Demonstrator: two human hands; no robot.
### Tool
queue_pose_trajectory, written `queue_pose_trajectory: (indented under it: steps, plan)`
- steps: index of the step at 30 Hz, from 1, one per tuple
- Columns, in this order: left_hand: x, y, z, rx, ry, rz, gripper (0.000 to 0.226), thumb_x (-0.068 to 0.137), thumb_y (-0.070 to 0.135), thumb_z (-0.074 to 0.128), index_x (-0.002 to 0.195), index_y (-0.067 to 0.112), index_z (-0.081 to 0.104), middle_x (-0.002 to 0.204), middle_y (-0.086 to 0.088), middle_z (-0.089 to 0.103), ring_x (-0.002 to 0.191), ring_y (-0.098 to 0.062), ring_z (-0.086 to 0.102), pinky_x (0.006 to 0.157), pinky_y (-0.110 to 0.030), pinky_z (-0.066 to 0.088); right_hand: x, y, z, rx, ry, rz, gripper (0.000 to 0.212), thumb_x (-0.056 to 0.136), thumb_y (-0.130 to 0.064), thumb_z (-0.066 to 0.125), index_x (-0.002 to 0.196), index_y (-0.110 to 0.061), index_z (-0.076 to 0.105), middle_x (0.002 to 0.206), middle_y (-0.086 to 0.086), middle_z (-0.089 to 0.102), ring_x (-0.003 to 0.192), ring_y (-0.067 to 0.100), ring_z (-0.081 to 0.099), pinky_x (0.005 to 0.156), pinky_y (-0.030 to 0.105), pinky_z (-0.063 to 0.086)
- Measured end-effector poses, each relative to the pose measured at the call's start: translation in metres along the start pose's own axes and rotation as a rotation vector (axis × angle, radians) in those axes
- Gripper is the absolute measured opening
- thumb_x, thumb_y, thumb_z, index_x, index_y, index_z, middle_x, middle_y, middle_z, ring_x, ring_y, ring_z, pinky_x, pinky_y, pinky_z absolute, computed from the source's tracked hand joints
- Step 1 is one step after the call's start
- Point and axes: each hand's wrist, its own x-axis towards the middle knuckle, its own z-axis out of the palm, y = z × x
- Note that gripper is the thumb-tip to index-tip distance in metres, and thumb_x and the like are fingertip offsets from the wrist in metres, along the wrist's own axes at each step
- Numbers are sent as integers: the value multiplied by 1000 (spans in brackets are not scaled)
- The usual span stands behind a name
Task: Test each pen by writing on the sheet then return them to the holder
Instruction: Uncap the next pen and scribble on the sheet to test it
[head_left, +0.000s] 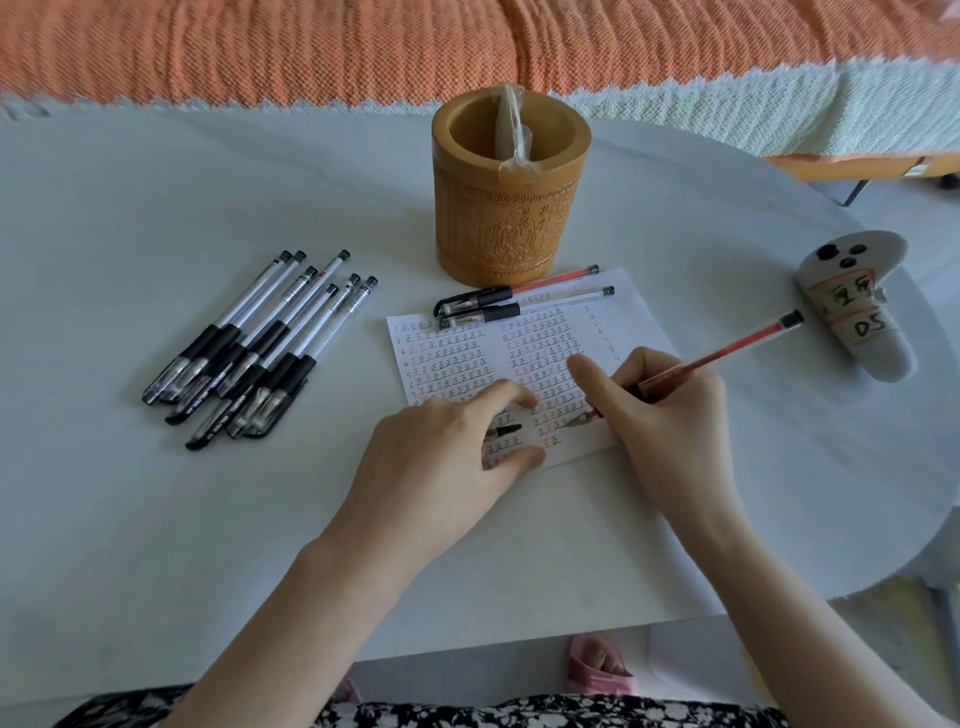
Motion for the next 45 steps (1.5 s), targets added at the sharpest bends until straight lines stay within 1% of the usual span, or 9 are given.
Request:
queue_pose_trajectory:
  steps: [2,4,6,10,14,20,24,28,45]
  plan:
    - [0,-1,1,4,3,5,38,82,59,54,117,46,46,58,18,40,82,-9,65,70,-26,49,-2,3,2,-23,23,-24,42,83,-11,68,52,3,44,38,-3,38,39,7,31,43,14,24]
    - [0,-1,1,8,5,3,38,82,60,53,116,47,46,58,19,38,83,-9,65,71,-26,49,-4,4,4,-63,39,-49,38,81,-8,64,56,10,42,47,18,35,43,9,27,44,17,22]
    - [0,0,1,11,5,1,38,82,59,54,117,47,46,58,20,37,84,-9,66,72,-27,49,-5,3,6,-88,44,-61,35,80,-7,62,58,12,42,53,25,33,46,9,24,44,19,19]
    - [0,0,1,21,-5,4,38,82,59,53,118,46,45,59,19,38,85,-10,66,72,-27,49,-5,4,7,-106,44,-72,36,80,-7,61,57,11,40,51,14,28,46,11,23,45,18,18]
    - [-1,1,1,14,7,10,39,83,59,53,119,46,45,76,16,47,87,-10,66,75,-29,51,-5,5,7,-112,46,-83,38,81,-7,62,56,9,38,46,0,24,45,11,23,44,17,18]
    - [0,1,2,36,1,6,38,83,59,52,118,45,44,63,14,41,86,-11,66,70,-28,48,-4,5,7,-112,35,-100,38,82,-7,62,57,11,39,48,3,24,46,10,20,45,18,17]
    - [-1,1,1,42,5,4,39,83,59,52,118,46,44,70,16,42,86,-10,66,72,-27,48,-5,4,7,-123,25,-114,38,82,-7,63,58,12,40,49,8,25,47,10,20,45,20,18]
    - [0,1,0,30,0,-4,39,83,59,53,118,46,44,78,14,48,86,-11,66,74,-29,51,-5,4,8,-144,34,-125,38,82,-7,63,58,11,39,48,2,24,48,11,20,45,19,18]
    - [0,1,-1,38,-20,-4,39,84,59,52,119,45,43,83,12,58,88,-11,66,76,-29,51,-5,6,7,-142,52,-128,38,82,-4,61,56,7,36,47,-3,23,45,10,22,44,16,19]
